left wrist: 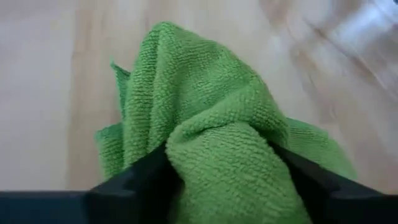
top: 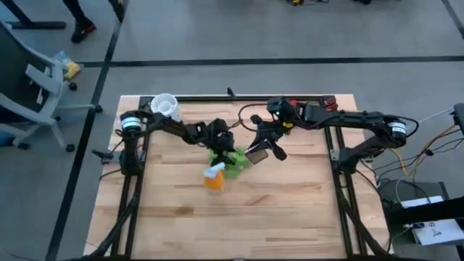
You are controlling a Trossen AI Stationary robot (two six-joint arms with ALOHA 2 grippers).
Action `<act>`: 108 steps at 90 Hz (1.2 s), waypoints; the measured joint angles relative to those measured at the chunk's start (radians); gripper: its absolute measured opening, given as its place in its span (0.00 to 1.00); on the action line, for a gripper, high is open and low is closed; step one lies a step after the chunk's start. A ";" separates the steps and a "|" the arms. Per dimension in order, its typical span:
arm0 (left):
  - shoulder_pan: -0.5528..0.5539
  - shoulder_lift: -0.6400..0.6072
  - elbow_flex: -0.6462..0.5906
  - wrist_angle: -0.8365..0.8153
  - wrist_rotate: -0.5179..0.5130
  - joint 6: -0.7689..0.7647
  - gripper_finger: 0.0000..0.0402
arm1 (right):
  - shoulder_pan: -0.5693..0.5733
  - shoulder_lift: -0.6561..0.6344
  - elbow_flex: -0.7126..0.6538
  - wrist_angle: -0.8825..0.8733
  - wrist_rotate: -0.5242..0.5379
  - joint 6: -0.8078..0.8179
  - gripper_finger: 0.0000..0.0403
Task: Apply microfiber cloth
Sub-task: Wipe the back and front of the cellphone using the microfiber cloth
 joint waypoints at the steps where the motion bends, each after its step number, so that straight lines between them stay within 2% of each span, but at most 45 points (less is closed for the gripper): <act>1: -0.005 0.002 -0.001 0.009 -0.001 0.000 0.43 | 0.002 -0.006 0.002 -0.006 0.003 0.000 0.04; 9: -0.047 0.020 -0.002 0.084 -0.018 0.001 0.32 | 0.013 -0.050 0.012 -0.043 0.048 -0.001 0.04; 20: -0.107 0.065 -0.002 0.212 -0.093 0.003 0.20 | 0.032 -0.126 0.001 -0.073 0.078 0.020 0.04; 36: -0.186 0.155 0.018 0.414 -0.204 -0.046 0.10 | 0.073 -0.218 -0.036 -0.073 0.126 0.074 0.04; 53: -0.255 0.233 0.109 0.453 -0.221 -0.100 0.09 | 0.128 -0.236 -0.053 -0.076 0.196 0.151 0.04; 70: -0.317 0.337 0.260 0.454 -0.214 -0.177 0.09 | 0.185 -0.197 -0.055 -0.056 0.201 0.161 0.04; 88: -0.290 0.388 0.365 0.437 -0.202 -0.218 0.08 | 0.220 -0.193 -0.059 -0.048 0.230 0.153 0.04; 100: -0.241 0.373 0.364 0.421 -0.279 -0.204 0.07 | 0.230 -0.205 -0.067 -0.056 0.276 0.169 0.04; 108: -0.198 0.348 0.338 0.411 -0.294 -0.206 0.07 | 0.230 -0.207 -0.084 -0.055 0.279 0.170 0.04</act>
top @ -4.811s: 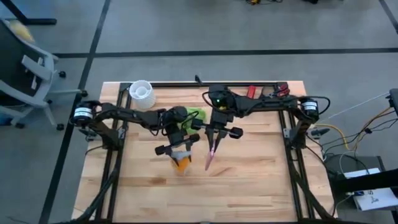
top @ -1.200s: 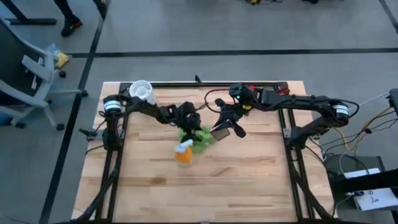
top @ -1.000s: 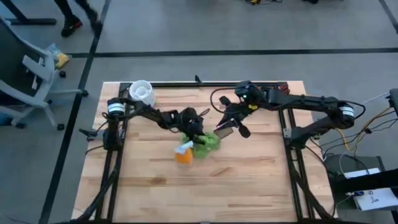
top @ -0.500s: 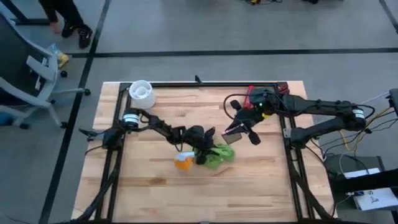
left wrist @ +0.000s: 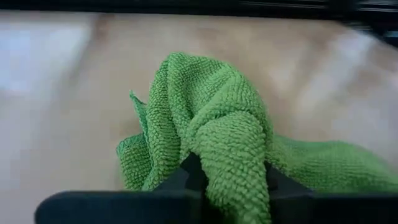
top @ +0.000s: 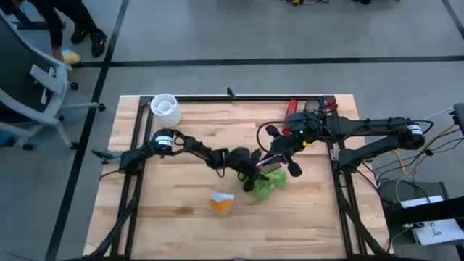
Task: Apply microfiber cloth
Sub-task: Wipe the back and front of the cellphone using the microfiber cloth
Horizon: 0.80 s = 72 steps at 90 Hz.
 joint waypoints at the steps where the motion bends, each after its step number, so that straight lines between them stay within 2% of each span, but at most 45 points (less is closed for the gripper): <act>1: 0.005 -0.006 -0.006 -0.003 0.000 -0.002 0.07 | 0.000 0.000 -0.003 0.000 0.000 0.000 0.04; 10: 0.047 -0.068 -0.069 -0.053 0.012 -0.006 0.07 | 0.000 0.000 -0.043 0.039 0.003 0.002 0.04; 25: 0.111 -0.217 -0.244 -0.054 0.037 -0.002 0.05 | -0.007 0.001 -0.104 0.118 0.002 0.007 0.04; 40: 0.146 -0.383 -0.416 0.128 0.046 -0.020 0.05 | -0.008 0.037 -0.179 0.338 0.013 0.024 0.04; 53: 0.157 -0.525 -0.530 0.272 0.050 -0.055 0.05 | -0.007 0.087 -0.203 0.482 0.092 0.043 0.04; 72: 0.161 -0.679 -0.596 0.418 0.050 -0.151 0.05 | -0.007 0.188 -0.200 0.763 0.151 0.051 0.04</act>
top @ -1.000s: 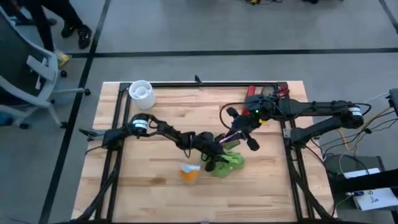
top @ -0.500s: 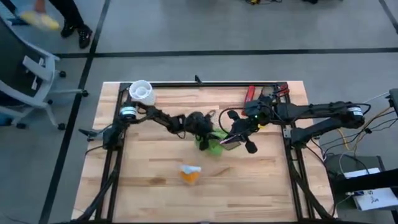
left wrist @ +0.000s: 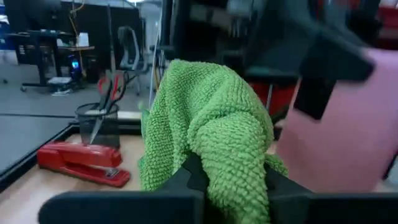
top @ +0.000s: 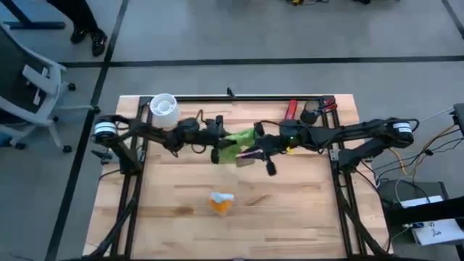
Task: Apply microfiber cloth
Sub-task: Wipe the back and front of the cellphone using the microfiber cloth
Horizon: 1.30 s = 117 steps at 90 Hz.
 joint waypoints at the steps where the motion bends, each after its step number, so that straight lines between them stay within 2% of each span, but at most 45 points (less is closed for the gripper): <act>1: 0.000 -0.006 -0.001 0.005 0.000 -0.010 0.05 | 0.000 0.006 0.000 0.015 0.005 0.000 0.04; 22: 0.000 -0.076 0.008 0.051 -0.043 -0.199 0.05 | 0.014 0.127 0.001 0.288 0.139 -0.089 0.04; 35: 0.000 -0.082 0.037 0.060 -0.093 -0.340 0.05 | 0.022 0.156 0.012 0.381 0.200 -0.161 0.04; 48: 0.003 -0.076 0.044 0.051 -0.098 -0.434 0.05 | 0.031 0.149 0.029 0.383 0.226 -0.242 0.04; 80: 0.005 -0.078 0.040 0.072 -0.034 -0.647 0.05 | 0.033 -0.015 0.026 0.281 0.254 -0.333 0.03; 117: 0.000 -0.078 0.108 0.079 0.036 -0.923 0.05 | 0.039 0.062 0.027 0.271 0.249 -0.412 0.03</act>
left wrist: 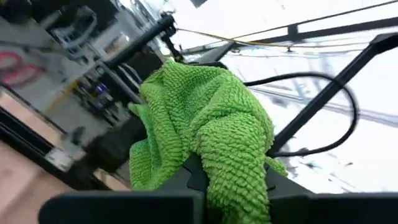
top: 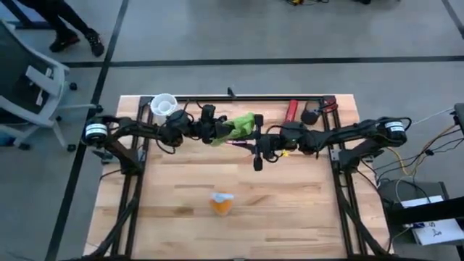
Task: Apply microfiber cloth
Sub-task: Wipe the back and front of the cellphone using the microfiber cloth
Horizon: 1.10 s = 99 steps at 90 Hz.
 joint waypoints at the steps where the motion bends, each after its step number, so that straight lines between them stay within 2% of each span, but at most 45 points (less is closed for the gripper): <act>1: 0.000 0.000 0.000 0.000 0.000 -0.008 0.05 | 0.000 0.000 0.000 0.001 0.000 -0.002 0.03; 30: -0.002 0.000 0.016 0.011 -0.009 -0.242 0.05 | 0.000 0.000 0.001 -0.015 -0.012 -0.135 0.03; 47: -0.020 -0.001 0.057 0.013 -0.009 -0.281 0.05 | 0.000 0.008 0.001 -0.019 -0.013 -0.206 0.03; 70: -0.051 -0.004 0.092 -0.043 -0.011 -0.216 0.05 | 0.001 0.009 0.000 -0.029 0.014 -0.239 0.03; 84: -0.051 -0.005 0.071 -0.138 -0.034 -0.146 0.05 | 0.006 0.009 -0.002 -0.036 0.017 -0.236 0.03; 99: -0.030 -0.005 0.021 -0.155 -0.063 -0.136 0.05 | 0.018 0.007 -0.002 -0.027 0.017 -0.235 0.03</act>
